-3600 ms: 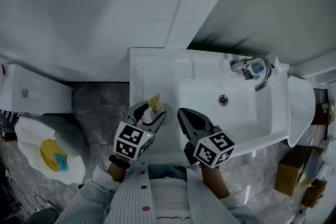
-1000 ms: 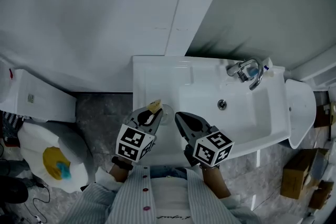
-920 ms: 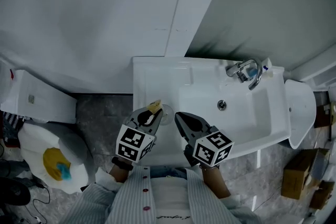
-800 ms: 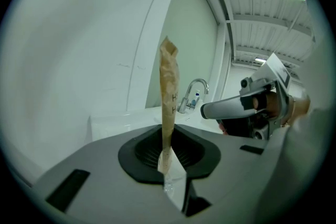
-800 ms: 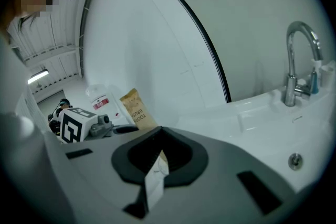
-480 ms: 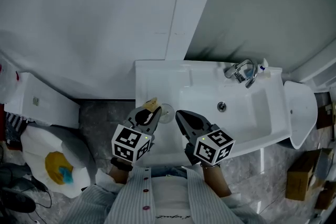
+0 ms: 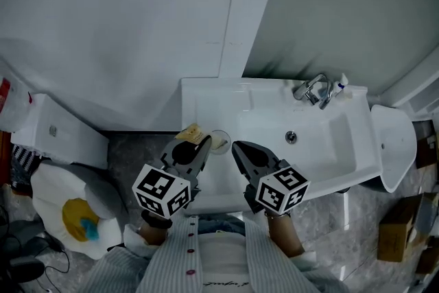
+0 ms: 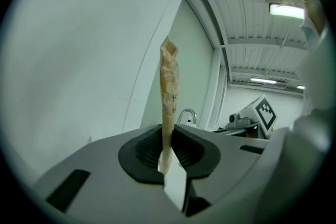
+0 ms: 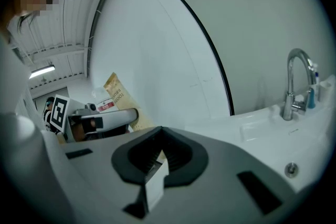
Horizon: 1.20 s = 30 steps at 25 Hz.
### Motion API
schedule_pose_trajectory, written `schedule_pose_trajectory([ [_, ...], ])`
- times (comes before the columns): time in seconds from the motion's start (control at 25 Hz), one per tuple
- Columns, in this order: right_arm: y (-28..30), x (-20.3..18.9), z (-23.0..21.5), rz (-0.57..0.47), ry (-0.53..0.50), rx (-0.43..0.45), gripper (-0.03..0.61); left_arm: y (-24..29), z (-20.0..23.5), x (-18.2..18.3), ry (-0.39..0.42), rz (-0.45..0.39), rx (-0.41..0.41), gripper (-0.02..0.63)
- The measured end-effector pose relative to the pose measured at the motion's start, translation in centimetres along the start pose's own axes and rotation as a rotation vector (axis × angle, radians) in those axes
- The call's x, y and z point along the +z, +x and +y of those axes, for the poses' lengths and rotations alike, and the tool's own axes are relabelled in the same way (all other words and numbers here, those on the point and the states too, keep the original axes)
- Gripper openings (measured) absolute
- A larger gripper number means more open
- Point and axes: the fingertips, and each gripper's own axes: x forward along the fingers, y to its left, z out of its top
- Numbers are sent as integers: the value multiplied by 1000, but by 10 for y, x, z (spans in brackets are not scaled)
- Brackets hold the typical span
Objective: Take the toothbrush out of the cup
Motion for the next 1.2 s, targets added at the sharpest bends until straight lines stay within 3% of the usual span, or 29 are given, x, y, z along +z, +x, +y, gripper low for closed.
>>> schedule_pose_trajectory([
  [0.32, -7, -7, 21, 9, -16, 18, 11, -36, -17, 18, 20, -28, 7, 49],
  [0.72, -20, -15, 37, 10, -20, 21, 11, -75, -22, 6, 28, -4, 58, 49],
  [1.2, -38, -17, 35, 8, -29, 4, 11, -71, -33, -7, 23, 22, 46, 49],
])
